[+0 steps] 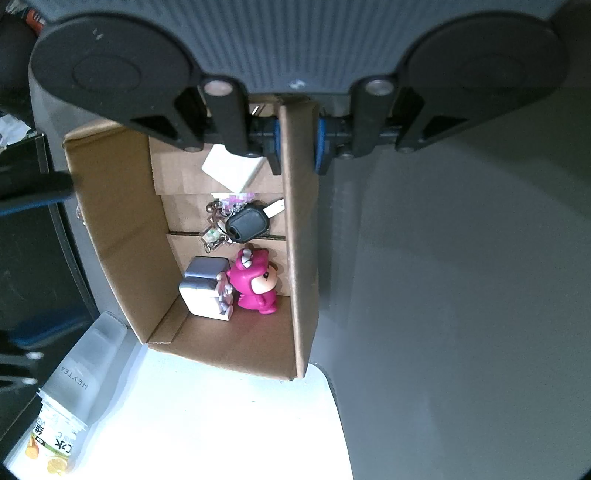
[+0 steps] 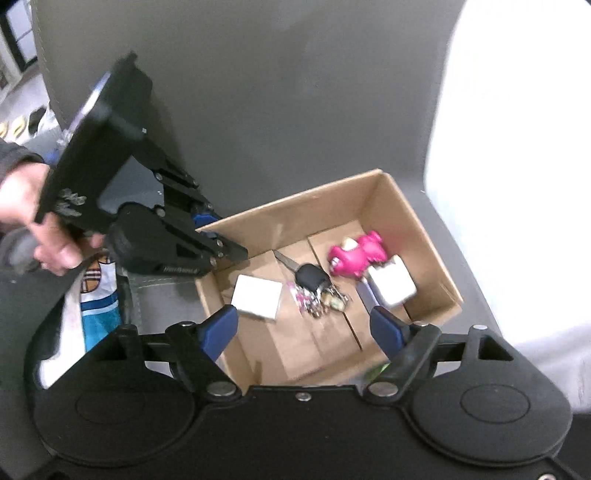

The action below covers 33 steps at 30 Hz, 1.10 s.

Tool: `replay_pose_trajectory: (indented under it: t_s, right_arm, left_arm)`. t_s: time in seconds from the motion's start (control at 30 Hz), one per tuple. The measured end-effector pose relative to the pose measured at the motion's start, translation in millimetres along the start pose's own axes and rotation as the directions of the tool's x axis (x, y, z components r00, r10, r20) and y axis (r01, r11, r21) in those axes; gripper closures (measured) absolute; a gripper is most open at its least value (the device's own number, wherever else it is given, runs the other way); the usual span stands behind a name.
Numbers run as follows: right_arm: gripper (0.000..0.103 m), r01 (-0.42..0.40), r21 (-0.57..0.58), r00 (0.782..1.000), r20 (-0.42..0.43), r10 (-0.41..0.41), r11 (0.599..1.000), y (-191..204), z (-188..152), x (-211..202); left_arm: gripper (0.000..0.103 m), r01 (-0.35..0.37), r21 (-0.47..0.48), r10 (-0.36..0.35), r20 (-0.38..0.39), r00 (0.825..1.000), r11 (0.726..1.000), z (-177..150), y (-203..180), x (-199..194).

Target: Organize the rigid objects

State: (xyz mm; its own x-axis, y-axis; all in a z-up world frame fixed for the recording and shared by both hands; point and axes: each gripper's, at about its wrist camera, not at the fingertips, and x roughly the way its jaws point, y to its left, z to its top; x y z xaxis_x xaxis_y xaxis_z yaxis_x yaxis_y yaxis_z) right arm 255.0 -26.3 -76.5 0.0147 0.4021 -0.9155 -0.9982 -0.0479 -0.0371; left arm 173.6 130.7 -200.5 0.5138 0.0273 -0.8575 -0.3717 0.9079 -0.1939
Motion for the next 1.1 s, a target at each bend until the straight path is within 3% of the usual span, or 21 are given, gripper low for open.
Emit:
replay_pose_trajectory:
  t_s: [0.4, 0.57, 0.93, 1.1]
  right_arm:
    - [0.016, 0.058, 0.152, 0.995, 0.068, -0.069, 0.987, -6, -50, -50]
    - [0.008, 0.068, 0.249, 0.988, 0.117, -0.1, 0.966, -12, -68, -66]
    - [0.002, 0.092, 0.471, 0.968, 0.165, -0.19, 0.877, -22, -110, -81]
    - [0.0, 0.12, 0.565, 0.953, 0.164, -0.253, 0.816, -22, -124, -81]
  left_arm:
    - [0.087, 0.0, -0.001, 0.0, -0.001, 1.0, 1.0, -1, 0, 1]
    - [0.087, 0.001, -0.002, -0.001, -0.001, 1.0, 1.0, 0, 0, 0]
    - [0.087, 0.002, 0.001, -0.002, -0.001, 1.0, 1.0, 0, 0, 0]
    - [0.087, 0.002, 0.004, -0.002, 0.0, 1.0, 1.0, -1, 0, 0]
